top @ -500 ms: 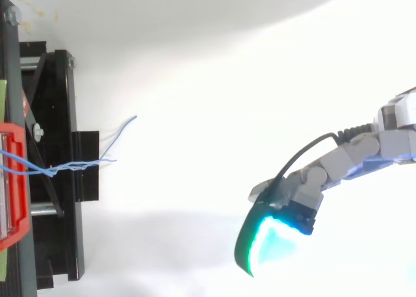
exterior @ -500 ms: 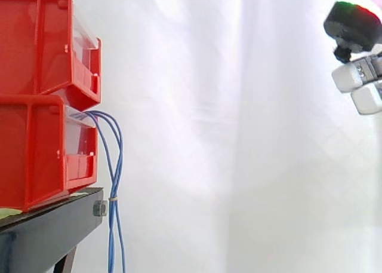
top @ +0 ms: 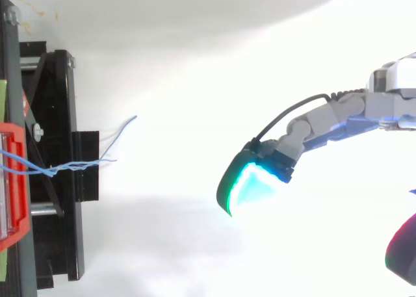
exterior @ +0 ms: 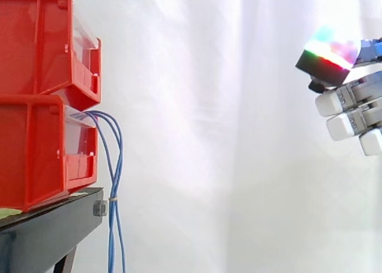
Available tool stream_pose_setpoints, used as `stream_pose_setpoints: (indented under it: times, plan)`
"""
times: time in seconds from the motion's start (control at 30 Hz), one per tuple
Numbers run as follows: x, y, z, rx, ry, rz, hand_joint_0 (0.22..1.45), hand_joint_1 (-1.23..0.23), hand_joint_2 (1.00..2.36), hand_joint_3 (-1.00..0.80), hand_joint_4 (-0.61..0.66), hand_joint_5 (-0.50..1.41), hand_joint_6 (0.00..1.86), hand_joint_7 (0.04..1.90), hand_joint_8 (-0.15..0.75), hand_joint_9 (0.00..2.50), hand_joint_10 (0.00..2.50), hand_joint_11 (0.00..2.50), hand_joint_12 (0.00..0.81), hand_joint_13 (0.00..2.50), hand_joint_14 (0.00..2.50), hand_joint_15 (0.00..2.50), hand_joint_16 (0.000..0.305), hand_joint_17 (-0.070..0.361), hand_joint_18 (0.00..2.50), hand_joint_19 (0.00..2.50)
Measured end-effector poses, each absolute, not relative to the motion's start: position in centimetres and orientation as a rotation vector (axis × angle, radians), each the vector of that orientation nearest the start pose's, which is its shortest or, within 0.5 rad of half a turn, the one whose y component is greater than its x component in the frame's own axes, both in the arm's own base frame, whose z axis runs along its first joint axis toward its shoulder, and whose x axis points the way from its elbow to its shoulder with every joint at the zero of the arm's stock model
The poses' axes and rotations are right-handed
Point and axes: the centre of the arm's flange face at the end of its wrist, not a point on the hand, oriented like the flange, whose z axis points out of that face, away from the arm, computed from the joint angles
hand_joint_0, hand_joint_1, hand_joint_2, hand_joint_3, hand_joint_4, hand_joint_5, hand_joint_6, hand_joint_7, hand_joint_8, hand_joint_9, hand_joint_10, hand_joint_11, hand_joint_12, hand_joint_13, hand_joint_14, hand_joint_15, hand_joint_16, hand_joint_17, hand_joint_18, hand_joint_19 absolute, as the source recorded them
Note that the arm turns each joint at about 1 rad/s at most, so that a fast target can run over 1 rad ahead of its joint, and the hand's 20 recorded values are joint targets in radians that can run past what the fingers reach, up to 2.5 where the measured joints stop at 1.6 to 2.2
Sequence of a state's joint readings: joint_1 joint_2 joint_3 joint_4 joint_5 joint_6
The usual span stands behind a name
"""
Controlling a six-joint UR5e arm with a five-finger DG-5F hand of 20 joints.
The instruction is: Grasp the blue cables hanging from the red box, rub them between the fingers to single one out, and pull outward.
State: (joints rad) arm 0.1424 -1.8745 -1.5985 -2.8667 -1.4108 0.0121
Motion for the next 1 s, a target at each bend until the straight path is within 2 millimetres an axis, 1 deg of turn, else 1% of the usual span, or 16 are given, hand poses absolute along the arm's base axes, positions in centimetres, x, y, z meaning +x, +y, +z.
stream_pose_setpoints:
  times: [0.3,0.47,0.6,0.8,0.9,1.0]
  plan:
    - [60.3,-6.5,33.1,1.186,1.322,1.054,0.43,-0.55,1.00,-0.50,0.13,-0.25,0.50,0.63,0.262,0.41,0.00,0.00,0.368,0.37,0.00,0.10,0.058,0.129,0.34,0.31]
    - [60.1,-6.6,32.8,1.182,1.347,1.024,0.44,-0.55,1.00,-0.50,0.15,-0.24,0.50,0.64,0.263,0.42,0.00,0.00,0.365,0.39,0.00,0.10,0.057,0.129,0.35,0.32]
    - [60.1,-6.8,31.7,1.195,1.375,0.979,0.44,-0.55,1.00,-0.50,0.16,-0.24,0.50,0.65,0.270,0.47,0.00,0.01,0.367,0.40,0.00,0.11,0.057,0.129,0.36,0.33]
    - [60.8,-7.0,28.8,1.221,1.403,0.920,0.44,-0.55,1.00,-0.50,0.18,-0.24,0.50,0.65,0.272,0.48,0.00,0.02,0.367,0.42,0.00,0.12,0.057,0.128,0.37,0.34]
    - [61.0,-7.0,28.2,1.221,1.402,0.915,0.44,-0.55,1.00,-0.50,0.18,-0.24,0.50,0.65,0.272,0.48,0.00,0.01,0.368,0.42,0.00,0.12,0.057,0.128,0.37,0.35]
    - [61.3,-7.0,28.2,1.214,1.383,0.919,0.44,-0.55,1.00,-0.50,0.18,-0.23,0.50,0.65,0.274,0.49,0.00,0.03,0.367,0.43,0.00,0.12,0.057,0.128,0.38,0.35]
